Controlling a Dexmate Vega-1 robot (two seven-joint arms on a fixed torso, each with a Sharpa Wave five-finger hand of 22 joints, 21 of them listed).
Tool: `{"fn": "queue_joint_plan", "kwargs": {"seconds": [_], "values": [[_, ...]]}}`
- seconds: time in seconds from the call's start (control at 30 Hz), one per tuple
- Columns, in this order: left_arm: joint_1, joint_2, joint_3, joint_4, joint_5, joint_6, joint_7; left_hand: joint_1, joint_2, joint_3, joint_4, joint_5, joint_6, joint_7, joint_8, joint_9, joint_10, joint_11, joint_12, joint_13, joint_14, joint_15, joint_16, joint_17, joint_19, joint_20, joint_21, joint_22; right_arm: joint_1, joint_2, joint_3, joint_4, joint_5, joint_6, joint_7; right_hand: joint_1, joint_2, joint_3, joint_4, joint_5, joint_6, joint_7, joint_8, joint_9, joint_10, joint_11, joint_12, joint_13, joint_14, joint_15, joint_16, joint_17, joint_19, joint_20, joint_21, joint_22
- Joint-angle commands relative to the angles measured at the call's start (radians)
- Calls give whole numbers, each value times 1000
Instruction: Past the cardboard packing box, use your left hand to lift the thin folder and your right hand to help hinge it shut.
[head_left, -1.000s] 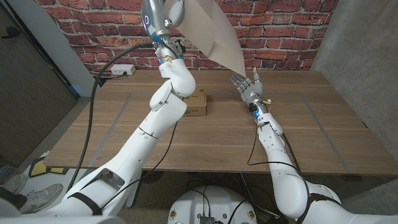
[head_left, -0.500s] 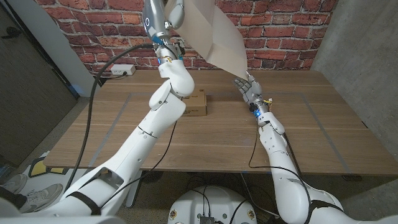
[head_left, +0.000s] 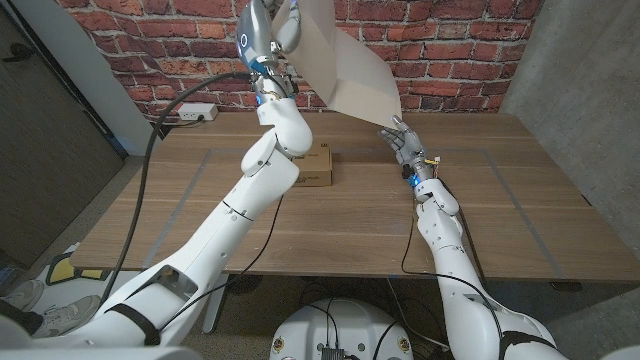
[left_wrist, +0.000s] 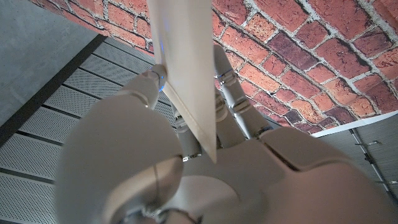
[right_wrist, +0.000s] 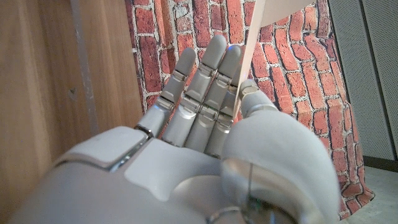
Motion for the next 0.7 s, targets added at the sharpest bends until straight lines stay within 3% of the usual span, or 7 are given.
{"fn": "queue_joint_plan", "kwargs": {"seconds": [0.03, 0.33, 0.7], "values": [[-15, 8, 17, 25, -8, 61, -30, 2, -2, 12, 2, 6, 72, 62, -4, 2, 41, -41, 1, 2, 2, -6, -8, -3, -6, -121, 7, 2, -68, -49, -80, -100, -137, 144, -231, 14, -1, 12, 4, -1, 14, 1, 8, 2, 11, 1, 8, 8, 6, -10, 3, 6, -7, -51, 12, 7], [-18, 12, 31, 33, -40, 109, -69, -2, -3, 16, 3, 6, 72, 62, -5, 4, 38, -40, 0, 1, -1, -6, -21, -18, -10, -120, 11, 1, -126, -130, -177, -202, -329, 240, -487, 23, -5, 17, 7, -3, 23, 4, 12, 2, 18, 4, 13, 18, 7, -10, -1, 7, -11, -57, 24, 10], [-10, 19, 38, 20, -84, 152, -99, -5, -1, 24, 5, 6, 71, 62, -8, 7, 37, -46, -3, -5, -5, -5, -63, -70, -16, -118, 17, 0, -166, -215, -277, -294, -516, 274, -774, 33, -6, 24, 9, -3, 31, 5, 16, 3, 21, 2, 17, 28, 11, -12, -6, 8, -12, -63, 39, 12]]}}
